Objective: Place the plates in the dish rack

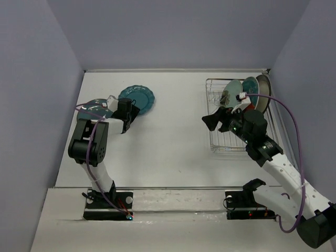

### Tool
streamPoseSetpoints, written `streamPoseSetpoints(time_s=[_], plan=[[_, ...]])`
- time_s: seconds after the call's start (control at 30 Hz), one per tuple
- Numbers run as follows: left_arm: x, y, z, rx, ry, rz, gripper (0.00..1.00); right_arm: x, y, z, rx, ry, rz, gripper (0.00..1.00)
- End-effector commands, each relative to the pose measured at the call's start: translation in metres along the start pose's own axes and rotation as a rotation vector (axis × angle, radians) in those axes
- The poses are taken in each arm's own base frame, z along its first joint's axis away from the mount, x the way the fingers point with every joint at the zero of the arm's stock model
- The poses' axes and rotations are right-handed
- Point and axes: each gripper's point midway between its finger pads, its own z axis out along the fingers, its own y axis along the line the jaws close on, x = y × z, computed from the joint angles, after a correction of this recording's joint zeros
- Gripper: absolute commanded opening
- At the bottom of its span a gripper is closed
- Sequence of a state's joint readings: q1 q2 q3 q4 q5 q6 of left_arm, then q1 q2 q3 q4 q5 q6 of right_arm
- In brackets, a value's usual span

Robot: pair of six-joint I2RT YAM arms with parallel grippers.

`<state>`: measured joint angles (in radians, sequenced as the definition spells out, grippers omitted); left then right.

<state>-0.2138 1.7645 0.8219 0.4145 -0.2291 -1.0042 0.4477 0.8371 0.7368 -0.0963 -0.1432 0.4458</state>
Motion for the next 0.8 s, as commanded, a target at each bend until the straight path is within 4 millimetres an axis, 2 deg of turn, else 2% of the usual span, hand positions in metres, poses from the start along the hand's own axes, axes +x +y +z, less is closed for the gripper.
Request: streamPoseSetpoints(time_s=[0.0,0.13,0.23,0.27,0.33,0.43,0.53,0.57,0.67,0.7,0.73,0.77], plan=[[-0.011,-0.02,0.01,0.049,-0.037,-0.067,0.6,-0.017,0.017,0.0,-0.069,-0.055,-0.008,0.84],[-0.016,-0.022,0.011,0.052,-0.069,-0.089,0.51,-0.018,0.018,0.001,-0.074,-0.054,-0.015,0.84],[-0.015,-0.026,0.013,0.065,-0.089,-0.06,0.29,-0.02,0.02,0.002,-0.083,-0.056,-0.016,0.84],[-0.015,-0.028,0.013,0.069,-0.091,-0.051,0.18,-0.022,0.022,0.002,-0.088,-0.059,-0.019,0.84],[-0.014,-0.031,0.014,0.077,-0.088,-0.024,0.06,-0.023,0.023,0.002,-0.096,-0.058,-0.027,0.84],[-0.009,-0.032,0.014,0.091,-0.071,0.004,0.06,-0.026,0.023,0.002,-0.087,-0.06,-0.045,0.84],[-0.009,-0.037,0.002,0.126,-0.08,0.027,0.06,-0.027,0.022,0.005,-0.08,-0.054,-0.051,0.84],[-0.017,-0.05,-0.009,0.176,-0.106,0.03,0.06,-0.028,0.022,0.006,-0.08,-0.05,-0.052,0.84],[-0.023,-0.056,-0.028,0.225,-0.126,0.038,0.06,-0.031,0.027,0.009,-0.094,-0.043,-0.046,0.84],[-0.035,-0.072,-0.044,0.288,-0.157,0.022,0.06,-0.03,0.027,0.011,-0.095,-0.037,-0.043,0.84],[-0.03,-0.067,-0.051,0.311,-0.144,0.027,0.06,-0.032,0.029,0.013,-0.103,-0.039,-0.041,0.84],[-0.035,-0.075,-0.06,0.358,-0.157,0.012,0.06,-0.027,0.028,0.018,-0.106,-0.018,-0.026,0.84]])
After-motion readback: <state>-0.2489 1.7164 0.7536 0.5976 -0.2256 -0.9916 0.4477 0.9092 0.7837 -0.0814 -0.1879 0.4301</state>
